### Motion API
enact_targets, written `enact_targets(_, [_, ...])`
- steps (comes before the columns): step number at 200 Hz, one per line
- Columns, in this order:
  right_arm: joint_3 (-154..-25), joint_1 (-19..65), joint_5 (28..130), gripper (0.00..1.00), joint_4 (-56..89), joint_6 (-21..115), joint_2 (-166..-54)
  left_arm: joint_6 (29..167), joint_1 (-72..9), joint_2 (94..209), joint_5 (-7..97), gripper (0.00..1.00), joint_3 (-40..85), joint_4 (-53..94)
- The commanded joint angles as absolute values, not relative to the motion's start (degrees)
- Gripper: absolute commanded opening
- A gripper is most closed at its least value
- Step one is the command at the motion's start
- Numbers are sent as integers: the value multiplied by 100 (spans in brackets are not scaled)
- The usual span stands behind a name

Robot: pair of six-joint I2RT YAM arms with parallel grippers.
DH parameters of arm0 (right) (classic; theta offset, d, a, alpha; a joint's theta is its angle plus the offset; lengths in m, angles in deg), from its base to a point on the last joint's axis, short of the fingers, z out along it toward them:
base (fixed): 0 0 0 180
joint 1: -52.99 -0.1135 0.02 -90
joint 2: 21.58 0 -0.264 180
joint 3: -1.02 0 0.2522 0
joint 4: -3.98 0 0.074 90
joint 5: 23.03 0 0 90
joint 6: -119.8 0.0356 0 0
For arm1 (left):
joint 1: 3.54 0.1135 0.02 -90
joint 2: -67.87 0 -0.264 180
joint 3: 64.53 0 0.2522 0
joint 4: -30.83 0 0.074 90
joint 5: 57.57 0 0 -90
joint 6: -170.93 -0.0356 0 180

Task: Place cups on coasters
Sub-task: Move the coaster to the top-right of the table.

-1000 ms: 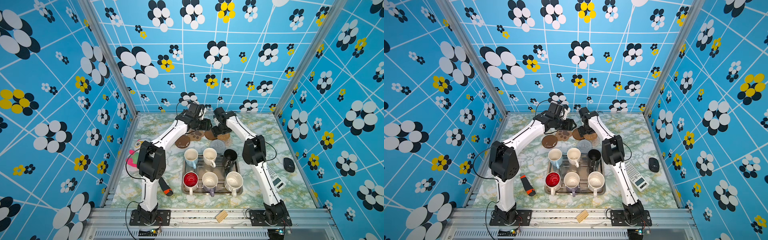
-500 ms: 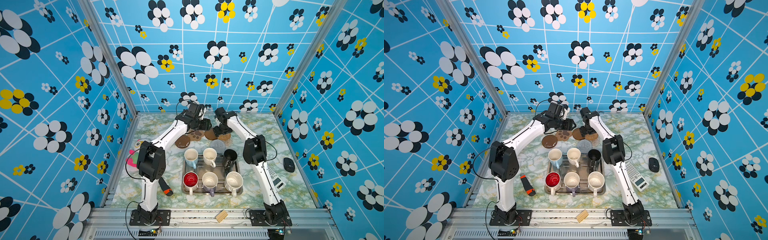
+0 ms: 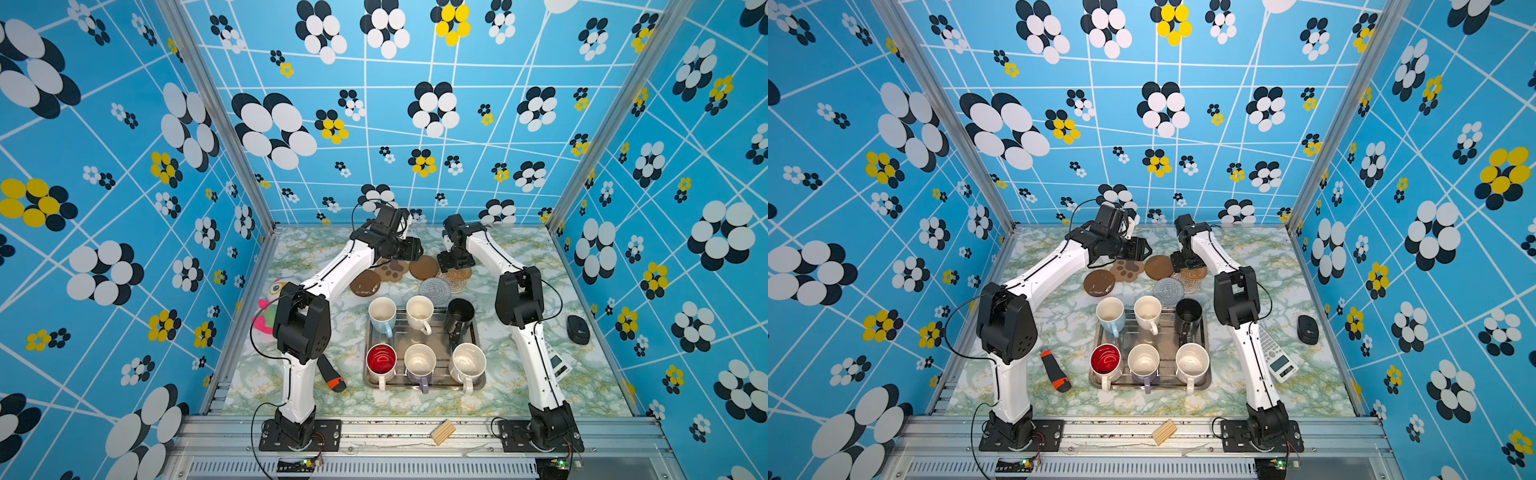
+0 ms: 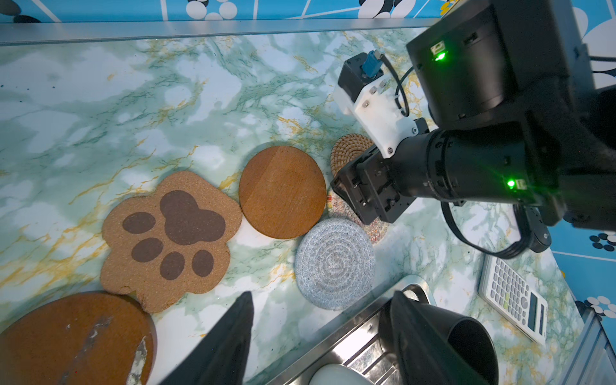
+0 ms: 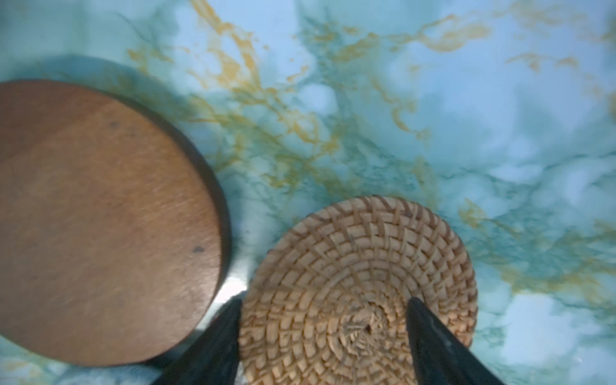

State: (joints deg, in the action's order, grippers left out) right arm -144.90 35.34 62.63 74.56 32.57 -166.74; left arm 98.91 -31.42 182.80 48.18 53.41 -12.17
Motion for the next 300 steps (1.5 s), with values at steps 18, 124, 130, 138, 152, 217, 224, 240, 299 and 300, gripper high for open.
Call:
enact_targets(18, [-14136,3794,6214,77,7457,3376,-16490,9814,-3176,17967,4711,67,5184,-1325])
enact_targets(124, [-14299,4446,7085,79,7213,3711,-16460,10145,-3430,18835,5423,58,5995,-990])
enact_targets(130, [-14361,4501,7146,79,7239,3748,-16498,10129,-3474,18994,5455,58,6208,-1073])
enact_targets(138, [-14416,4577,7199,79,7252,3779,-16532,10095,-3536,19213,5486,58,6519,-1224])
enact_targets(152, [-14449,4579,7214,79,7259,3780,-16573,10039,-3634,19584,5534,57,7041,-1475])
enact_targets(217, [-14352,5013,7181,75,7346,3727,-16524,10183,-3791,20357,5700,55,7922,-1681])
enact_targets(224, [-14324,5015,7205,72,7335,3732,-16496,10189,-3791,20366,5704,55,7915,-1686])
enact_targets(240, [-14119,5011,7286,60,7133,3803,-16363,10197,-3799,20375,5703,55,7905,-1694])
enact_targets(299, [-13851,5016,7450,0,6931,3862,-16372,10281,-3852,20455,5753,54,7898,-1659])
enact_targets(300, [-13860,5012,7447,0,6941,3861,-16380,10277,-3852,20455,5755,54,7897,-1659])
